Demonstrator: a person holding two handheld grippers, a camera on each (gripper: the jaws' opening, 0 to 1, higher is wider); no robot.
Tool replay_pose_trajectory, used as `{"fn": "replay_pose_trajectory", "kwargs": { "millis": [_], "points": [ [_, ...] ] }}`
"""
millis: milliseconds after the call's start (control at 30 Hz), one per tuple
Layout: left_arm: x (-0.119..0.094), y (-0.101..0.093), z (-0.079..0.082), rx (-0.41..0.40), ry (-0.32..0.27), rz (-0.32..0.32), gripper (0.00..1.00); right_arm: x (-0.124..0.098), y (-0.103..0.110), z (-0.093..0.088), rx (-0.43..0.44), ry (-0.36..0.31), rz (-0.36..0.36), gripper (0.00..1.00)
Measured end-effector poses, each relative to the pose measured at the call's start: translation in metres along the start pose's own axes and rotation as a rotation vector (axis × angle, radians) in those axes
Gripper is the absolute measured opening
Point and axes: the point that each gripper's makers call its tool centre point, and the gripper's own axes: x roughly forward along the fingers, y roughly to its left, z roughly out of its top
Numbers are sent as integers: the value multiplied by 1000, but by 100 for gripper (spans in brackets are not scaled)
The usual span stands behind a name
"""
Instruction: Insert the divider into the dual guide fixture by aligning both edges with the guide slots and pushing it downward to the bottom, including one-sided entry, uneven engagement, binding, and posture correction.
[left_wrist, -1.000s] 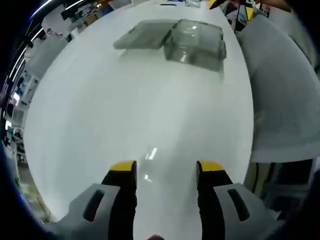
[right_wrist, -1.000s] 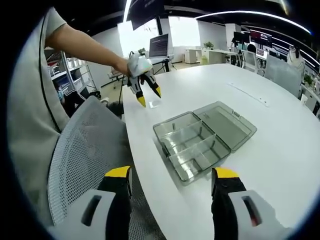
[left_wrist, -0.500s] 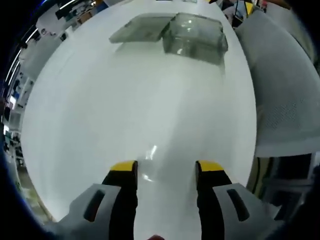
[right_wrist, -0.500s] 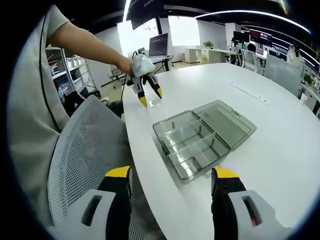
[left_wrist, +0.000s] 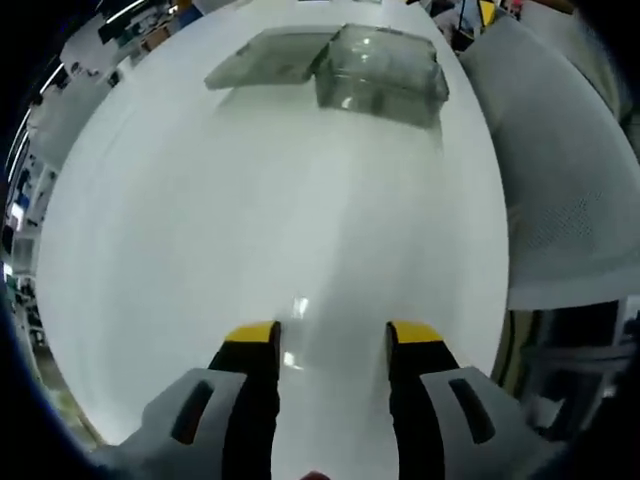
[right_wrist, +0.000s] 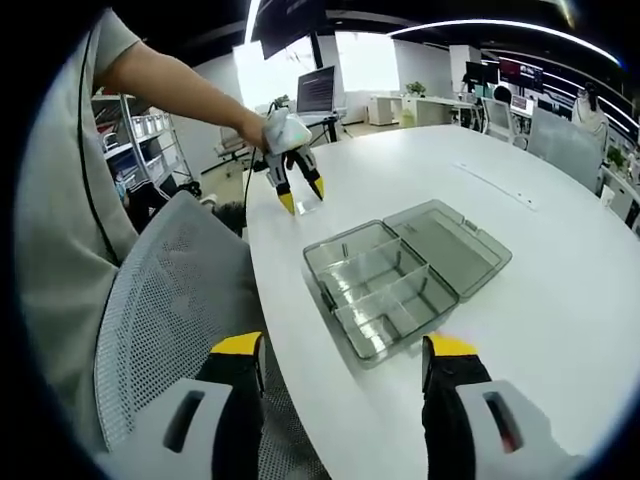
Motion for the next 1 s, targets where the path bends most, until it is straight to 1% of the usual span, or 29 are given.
{"fn": "replay_pose_trajectory", "kwargs": {
  "millis": [67,200,533,833,1000],
  "points": [
    [0,0,0,5,3,-2,40,0,0,0,-1,1,-1,60],
    [0,-2,2,16,5,-6,32,-2,-1,5,16,-21,4,61],
    [1,-3,3,16,23,-4,30,-3,-3,5,12,-21,0,60],
    [-1,-5,5,3,21,0,30,-4,-4,6,9,-23,-3,60],
    [-2,-6,10,5,14,0,29,-3,-3,6,9,-26,-2,60]
  ]
}}
